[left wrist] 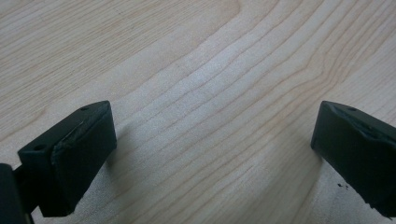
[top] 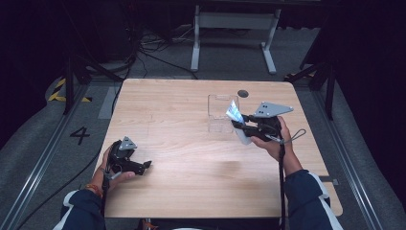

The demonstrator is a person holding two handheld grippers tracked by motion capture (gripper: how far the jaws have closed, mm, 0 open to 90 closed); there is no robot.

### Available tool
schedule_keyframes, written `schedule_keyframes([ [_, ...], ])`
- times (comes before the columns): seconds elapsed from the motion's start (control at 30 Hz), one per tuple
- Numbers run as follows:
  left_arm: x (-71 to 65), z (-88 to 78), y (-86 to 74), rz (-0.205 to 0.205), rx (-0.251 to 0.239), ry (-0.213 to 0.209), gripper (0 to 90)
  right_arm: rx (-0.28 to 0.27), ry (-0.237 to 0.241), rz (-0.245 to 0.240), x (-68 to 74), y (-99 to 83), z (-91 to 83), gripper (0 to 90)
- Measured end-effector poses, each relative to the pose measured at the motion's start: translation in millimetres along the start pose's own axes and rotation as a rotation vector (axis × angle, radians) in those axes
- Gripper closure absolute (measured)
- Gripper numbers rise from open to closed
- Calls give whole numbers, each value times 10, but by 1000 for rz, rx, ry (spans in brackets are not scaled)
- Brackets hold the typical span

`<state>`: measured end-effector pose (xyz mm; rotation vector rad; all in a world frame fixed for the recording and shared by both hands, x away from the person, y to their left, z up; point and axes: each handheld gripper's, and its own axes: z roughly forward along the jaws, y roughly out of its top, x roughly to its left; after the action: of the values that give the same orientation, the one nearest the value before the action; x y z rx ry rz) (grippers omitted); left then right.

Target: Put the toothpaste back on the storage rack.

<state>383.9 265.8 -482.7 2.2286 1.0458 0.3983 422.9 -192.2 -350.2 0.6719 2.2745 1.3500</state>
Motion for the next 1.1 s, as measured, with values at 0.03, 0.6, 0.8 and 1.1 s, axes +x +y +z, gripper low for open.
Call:
schedule_keyframes([
  [0.03, 0, 0, 0, 0, 0, 0, 6, -2, 2, 0, -16, 26, 11, 686],
  [0.6, 0, 0, 0, 0, 0, 0, 5, -54, -21, 9, -254, 342, 199, 686],
  [0.8, 1, 0, 0, 2, 0, 0, 6, -61, -40, 13, -322, 382, 366, 685],
  [1.1, -13, -11, -16, -1, -3, 0, 6, -70, -54, 30, -460, 431, 501, 685],
])
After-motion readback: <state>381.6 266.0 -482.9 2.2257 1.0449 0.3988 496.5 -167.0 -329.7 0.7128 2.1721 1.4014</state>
